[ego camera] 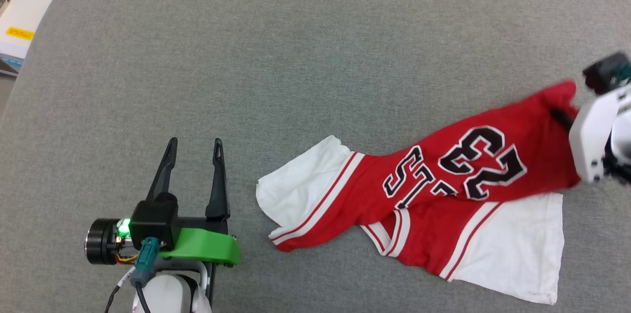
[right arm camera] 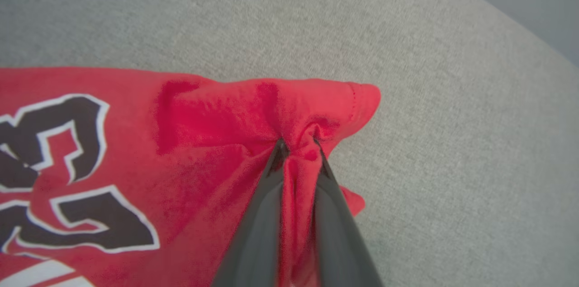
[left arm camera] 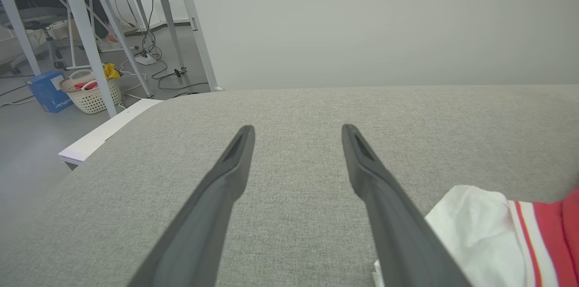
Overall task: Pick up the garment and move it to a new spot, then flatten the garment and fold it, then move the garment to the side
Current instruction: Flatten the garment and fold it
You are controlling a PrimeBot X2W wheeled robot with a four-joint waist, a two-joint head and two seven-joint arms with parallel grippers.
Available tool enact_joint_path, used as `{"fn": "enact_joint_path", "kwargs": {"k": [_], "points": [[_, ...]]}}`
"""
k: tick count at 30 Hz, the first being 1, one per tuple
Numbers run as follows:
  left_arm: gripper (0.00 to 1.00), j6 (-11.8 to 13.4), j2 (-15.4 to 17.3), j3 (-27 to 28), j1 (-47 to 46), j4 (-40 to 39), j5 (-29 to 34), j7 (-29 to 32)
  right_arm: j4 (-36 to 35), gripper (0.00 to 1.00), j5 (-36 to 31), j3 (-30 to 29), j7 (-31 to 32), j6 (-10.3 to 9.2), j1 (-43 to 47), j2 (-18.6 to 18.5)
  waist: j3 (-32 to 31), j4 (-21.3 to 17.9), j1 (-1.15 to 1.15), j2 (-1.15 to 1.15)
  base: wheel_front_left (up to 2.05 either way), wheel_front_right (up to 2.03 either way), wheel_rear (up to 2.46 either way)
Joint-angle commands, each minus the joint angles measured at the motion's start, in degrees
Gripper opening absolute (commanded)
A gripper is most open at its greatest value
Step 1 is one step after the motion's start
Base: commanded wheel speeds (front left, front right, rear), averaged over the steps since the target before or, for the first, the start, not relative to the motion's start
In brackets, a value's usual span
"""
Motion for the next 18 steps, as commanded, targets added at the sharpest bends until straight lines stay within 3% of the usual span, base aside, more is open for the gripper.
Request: {"fn": "enact_joint_path", "kwargs": {"k": [1, 5, 9, 14, 18], "points": [[1.00, 0.1, -0.2, 0.0, -1.0, 0.1, -0.3, -0.3, -1.0, 0.00, 0.0, -0.2, -1.6, -0.06, -3.0, 0.1, -0.1, 0.3, 0.00, 0.00, 0.00, 0.00, 0.00], [1.00, 0.3, -0.2, -0.1, -1.0, -0.2, -0.5, -0.3, -2.5, 0.00, -0.5, 0.8, -4.9, -0.06, -8.8, 2.7, 0.1, 0.8, 0.00, 0.00, 0.00, 0.00, 0.00], [1.00, 0.3, -0.2, -0.4, -1.2, -0.2, -0.8, -0.3, -1.3, 0.00, -1.0, 4.1, -6.5, -0.06, -13.6, 7.8, 0.8, 1.6, 0.00, 0.00, 0.00, 0.00, 0.00], [1.00, 0.6, -0.2, -0.8, -1.8, -0.1, -1.4, -0.3, 4.4, 0.00, 1.1, 11.3, -5.5, -0.06, -16.2, 14.9, 2.0, 2.5, 0.00, 0.00, 0.00, 0.00, 0.00], [1.00, 0.9, -0.2, -1.0, -2.1, 0.1, -1.6, -0.3, 10.7, 0.00, 3.4, 18.3, -2.3, -0.06, -15.3, 18.3, 2.8, 2.8, 0.00, 0.00, 0.00, 0.00, 0.00]]}}
